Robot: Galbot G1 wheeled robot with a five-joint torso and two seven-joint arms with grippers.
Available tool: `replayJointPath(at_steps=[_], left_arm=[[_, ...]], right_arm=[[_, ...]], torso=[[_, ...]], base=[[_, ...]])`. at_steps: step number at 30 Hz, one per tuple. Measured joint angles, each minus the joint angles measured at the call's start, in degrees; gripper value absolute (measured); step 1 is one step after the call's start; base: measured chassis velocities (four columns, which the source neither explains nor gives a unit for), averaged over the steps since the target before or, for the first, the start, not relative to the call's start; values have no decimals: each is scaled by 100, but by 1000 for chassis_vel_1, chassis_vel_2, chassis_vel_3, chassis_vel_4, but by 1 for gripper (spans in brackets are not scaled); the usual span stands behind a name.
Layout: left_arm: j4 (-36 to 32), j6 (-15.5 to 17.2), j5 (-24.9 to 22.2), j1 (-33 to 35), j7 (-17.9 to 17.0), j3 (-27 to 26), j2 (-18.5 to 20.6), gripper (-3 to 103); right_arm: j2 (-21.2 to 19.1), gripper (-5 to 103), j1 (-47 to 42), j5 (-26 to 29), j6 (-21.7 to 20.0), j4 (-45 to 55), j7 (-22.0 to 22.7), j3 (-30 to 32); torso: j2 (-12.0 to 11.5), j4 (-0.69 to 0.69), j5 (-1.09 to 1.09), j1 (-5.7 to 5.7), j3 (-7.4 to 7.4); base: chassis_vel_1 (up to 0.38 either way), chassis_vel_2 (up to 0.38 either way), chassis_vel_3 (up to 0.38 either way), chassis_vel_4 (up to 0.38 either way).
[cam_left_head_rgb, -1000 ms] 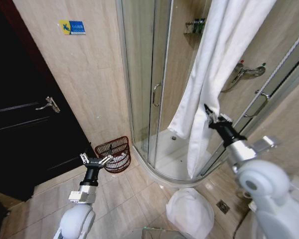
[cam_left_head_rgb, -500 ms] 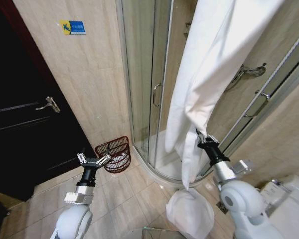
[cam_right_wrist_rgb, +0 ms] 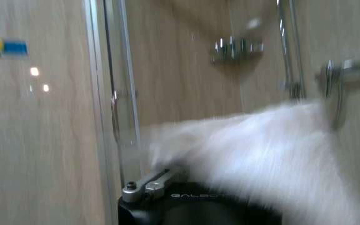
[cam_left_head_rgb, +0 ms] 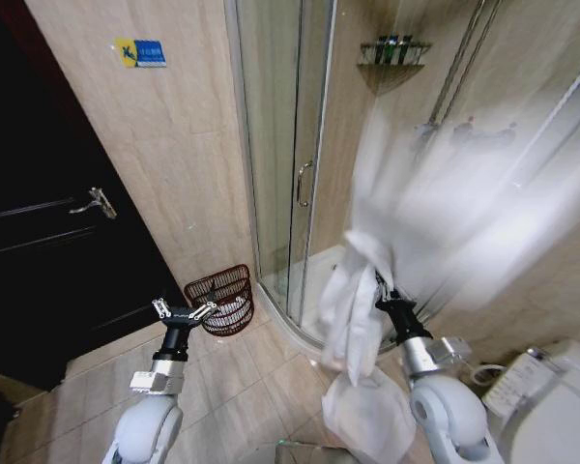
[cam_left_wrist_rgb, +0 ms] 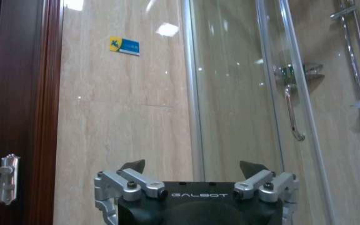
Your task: Discard the used towel into the hamper.
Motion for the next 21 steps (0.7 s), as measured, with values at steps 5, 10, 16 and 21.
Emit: replayJointPath(at_steps=[5, 10, 16, 21], left_arm=[[27, -17, -44, -62, 6, 0, -5, 98], [100, -60, -108, -121, 9, -25, 18, 98], [210, -127, -143, -145, 15, -35, 41, 99], [235, -136, -195, -171, 25, -37, 64, 99]], right_arm=[[-53, 4, 12, -6, -7, 131, 35, 34], [-43, 4, -57, -129, 5, 270, 8, 59], [-9, 4, -106, -212, 34, 373, -22, 60], [31, 4, -179, -252, 34, 519, -68, 45]], torso=[[0, 1, 4, 0, 0], [0, 1, 5, 0, 0], [0, 1, 5, 0, 1], [0, 1, 6, 0, 1]], base=[[0, 0, 0, 0], [0, 0, 0, 0], [0, 0, 0, 0], [0, 0, 0, 0]])
